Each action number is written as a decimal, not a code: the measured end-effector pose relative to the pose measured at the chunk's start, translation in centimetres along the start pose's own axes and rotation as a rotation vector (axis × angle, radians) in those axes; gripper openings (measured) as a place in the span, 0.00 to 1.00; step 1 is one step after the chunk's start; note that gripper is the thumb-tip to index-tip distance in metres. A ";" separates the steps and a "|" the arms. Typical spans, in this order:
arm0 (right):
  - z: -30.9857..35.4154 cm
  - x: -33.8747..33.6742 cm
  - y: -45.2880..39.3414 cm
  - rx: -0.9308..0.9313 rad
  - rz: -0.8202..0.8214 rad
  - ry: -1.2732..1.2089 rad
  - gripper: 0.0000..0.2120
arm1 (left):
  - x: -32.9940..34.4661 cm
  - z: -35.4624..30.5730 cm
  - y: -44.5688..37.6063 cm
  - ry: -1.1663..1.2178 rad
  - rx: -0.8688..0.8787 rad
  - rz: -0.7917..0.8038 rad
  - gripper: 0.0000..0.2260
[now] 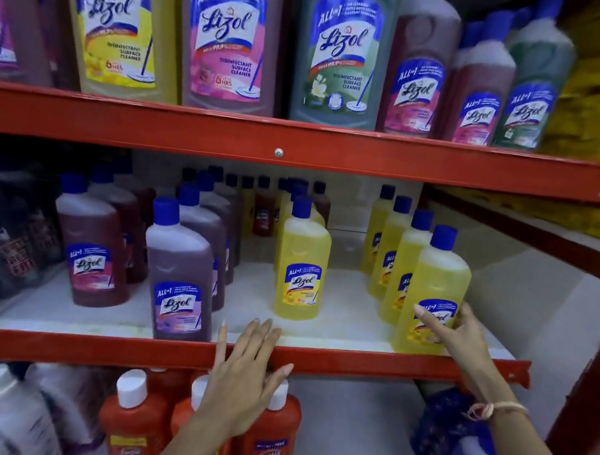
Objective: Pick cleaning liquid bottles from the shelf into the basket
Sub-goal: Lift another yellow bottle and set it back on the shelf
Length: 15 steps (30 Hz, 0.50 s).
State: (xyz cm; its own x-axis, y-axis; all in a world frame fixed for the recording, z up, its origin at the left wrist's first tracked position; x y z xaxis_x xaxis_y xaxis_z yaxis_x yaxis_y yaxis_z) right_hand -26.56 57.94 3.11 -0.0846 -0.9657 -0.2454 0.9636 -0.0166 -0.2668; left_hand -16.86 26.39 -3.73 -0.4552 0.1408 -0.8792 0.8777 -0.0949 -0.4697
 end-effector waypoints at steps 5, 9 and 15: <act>0.0 1.0 -0.2 -0.036 -0.084 -0.111 0.29 | 0.3 0.1 0.2 -0.023 0.015 0.023 0.26; 1.9 2.1 0.4 -0.108 -0.220 -0.021 0.36 | 0.4 0.2 0.3 -0.027 0.020 0.017 0.27; 6.5 4.2 3.8 -0.376 -0.527 0.511 0.34 | 0.1 0.1 0.4 -0.010 0.027 0.024 0.27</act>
State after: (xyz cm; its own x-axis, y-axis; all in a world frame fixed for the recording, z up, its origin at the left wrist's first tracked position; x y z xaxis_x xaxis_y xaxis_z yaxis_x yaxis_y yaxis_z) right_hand -21.63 52.16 7.14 -0.6947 -0.6167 -0.3702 0.6232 -0.2592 -0.7378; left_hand -16.52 26.27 -4.01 -0.4360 0.1279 -0.8908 0.8841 -0.1244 -0.4505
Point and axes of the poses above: each hand's wrist, its own y-axis away from the middle knuckle, its own x-axis out of the palm, z = x × y, the point moved 5 cm from there along -y, towards the middle knuckle, and after that the axes turned 5 degrees about z, right-handed, at the moved point
